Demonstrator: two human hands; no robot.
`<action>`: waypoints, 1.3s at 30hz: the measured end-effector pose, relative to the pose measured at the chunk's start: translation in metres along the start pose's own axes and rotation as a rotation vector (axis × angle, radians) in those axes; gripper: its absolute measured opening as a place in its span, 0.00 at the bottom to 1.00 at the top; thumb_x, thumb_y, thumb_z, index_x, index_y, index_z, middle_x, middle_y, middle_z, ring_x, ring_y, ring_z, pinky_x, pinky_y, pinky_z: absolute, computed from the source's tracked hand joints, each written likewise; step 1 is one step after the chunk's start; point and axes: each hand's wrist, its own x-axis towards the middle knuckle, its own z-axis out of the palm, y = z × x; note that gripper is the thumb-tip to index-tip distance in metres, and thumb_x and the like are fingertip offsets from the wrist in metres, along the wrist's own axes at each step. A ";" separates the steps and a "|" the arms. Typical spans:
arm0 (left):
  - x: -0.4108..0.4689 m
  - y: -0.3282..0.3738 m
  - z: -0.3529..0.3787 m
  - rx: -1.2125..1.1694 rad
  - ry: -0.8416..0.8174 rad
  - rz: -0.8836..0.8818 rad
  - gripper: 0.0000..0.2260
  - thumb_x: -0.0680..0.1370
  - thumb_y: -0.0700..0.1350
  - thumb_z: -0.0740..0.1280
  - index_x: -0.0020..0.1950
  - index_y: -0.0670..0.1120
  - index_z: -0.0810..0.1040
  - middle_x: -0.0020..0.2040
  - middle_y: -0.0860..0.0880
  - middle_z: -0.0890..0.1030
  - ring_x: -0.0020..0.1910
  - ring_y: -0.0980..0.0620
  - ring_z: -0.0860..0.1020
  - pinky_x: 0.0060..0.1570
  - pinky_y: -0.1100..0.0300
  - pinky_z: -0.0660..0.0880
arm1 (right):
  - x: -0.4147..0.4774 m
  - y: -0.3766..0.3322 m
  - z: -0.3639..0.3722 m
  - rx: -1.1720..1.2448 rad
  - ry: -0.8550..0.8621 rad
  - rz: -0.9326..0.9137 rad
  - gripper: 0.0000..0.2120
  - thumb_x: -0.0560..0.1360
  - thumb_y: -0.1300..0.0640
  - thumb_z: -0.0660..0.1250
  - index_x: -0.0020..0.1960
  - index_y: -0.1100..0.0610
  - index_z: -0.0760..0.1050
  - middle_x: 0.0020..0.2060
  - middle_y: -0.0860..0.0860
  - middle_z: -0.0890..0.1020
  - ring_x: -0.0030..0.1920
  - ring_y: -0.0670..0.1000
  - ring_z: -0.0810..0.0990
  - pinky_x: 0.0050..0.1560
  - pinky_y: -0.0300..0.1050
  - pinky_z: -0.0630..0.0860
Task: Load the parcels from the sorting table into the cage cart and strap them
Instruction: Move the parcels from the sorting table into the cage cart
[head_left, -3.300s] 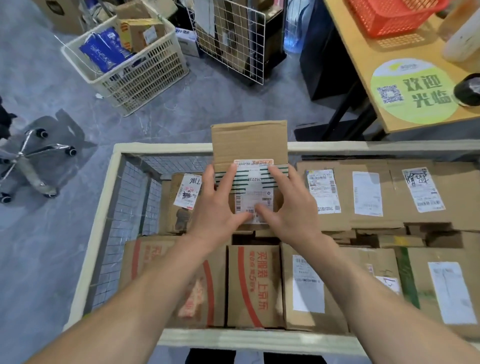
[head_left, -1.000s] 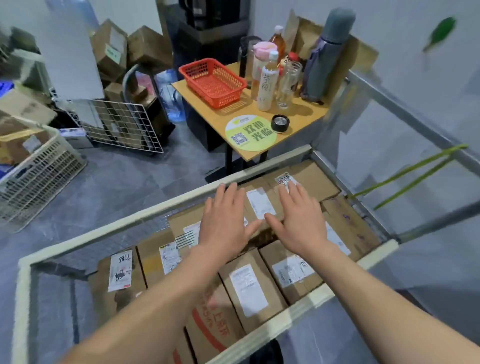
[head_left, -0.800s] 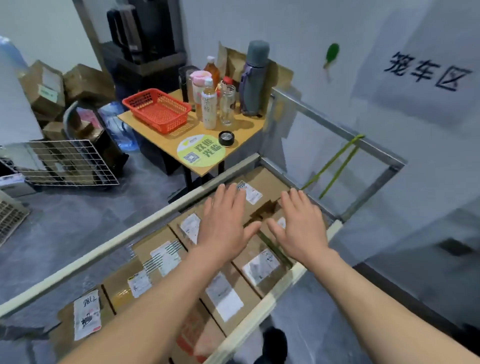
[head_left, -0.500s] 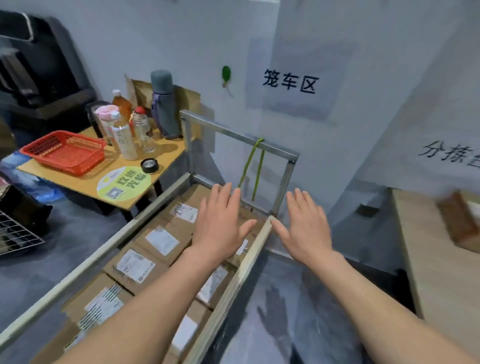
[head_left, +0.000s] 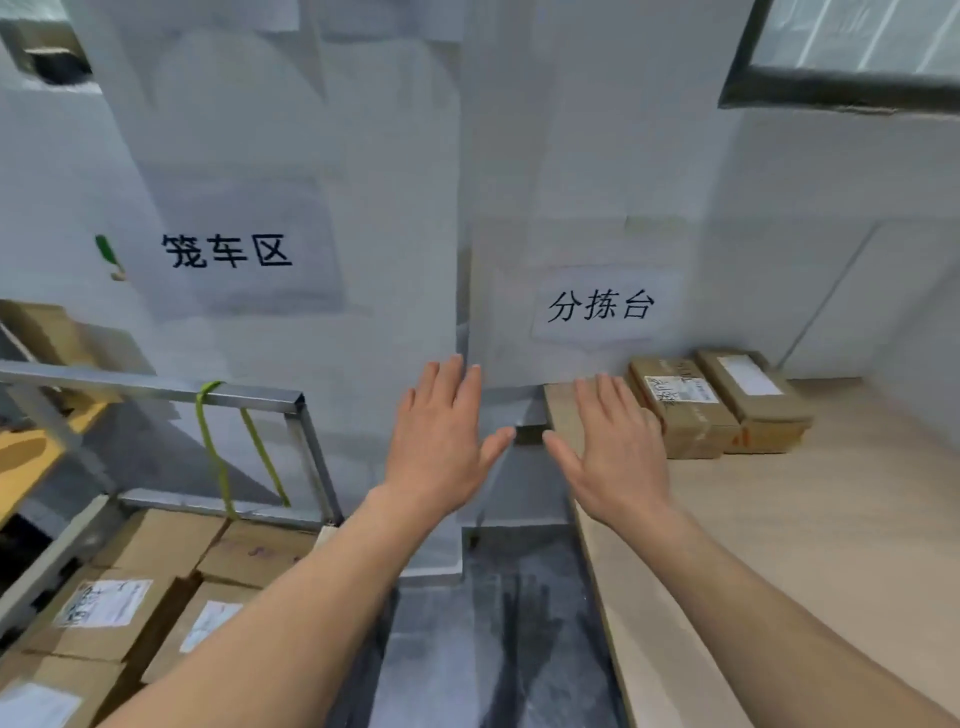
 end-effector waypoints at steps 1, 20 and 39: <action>0.012 0.015 0.004 0.000 -0.001 0.017 0.34 0.78 0.62 0.60 0.77 0.43 0.61 0.78 0.42 0.60 0.77 0.39 0.56 0.70 0.45 0.60 | 0.004 0.018 -0.004 -0.007 0.021 0.019 0.36 0.75 0.35 0.54 0.73 0.59 0.69 0.71 0.60 0.72 0.72 0.62 0.68 0.62 0.60 0.71; 0.137 0.200 0.076 -0.004 0.087 0.337 0.37 0.75 0.64 0.62 0.76 0.42 0.61 0.77 0.39 0.62 0.76 0.36 0.59 0.68 0.39 0.64 | 0.023 0.216 -0.047 -0.115 0.334 0.246 0.38 0.76 0.36 0.57 0.77 0.59 0.61 0.77 0.63 0.60 0.77 0.63 0.59 0.65 0.62 0.67; 0.298 0.188 0.257 -0.092 -0.180 0.403 0.37 0.77 0.66 0.57 0.79 0.45 0.55 0.80 0.40 0.53 0.78 0.37 0.53 0.72 0.42 0.58 | 0.152 0.290 0.093 -0.158 0.047 0.403 0.34 0.76 0.39 0.57 0.74 0.61 0.66 0.70 0.62 0.72 0.69 0.62 0.70 0.65 0.56 0.71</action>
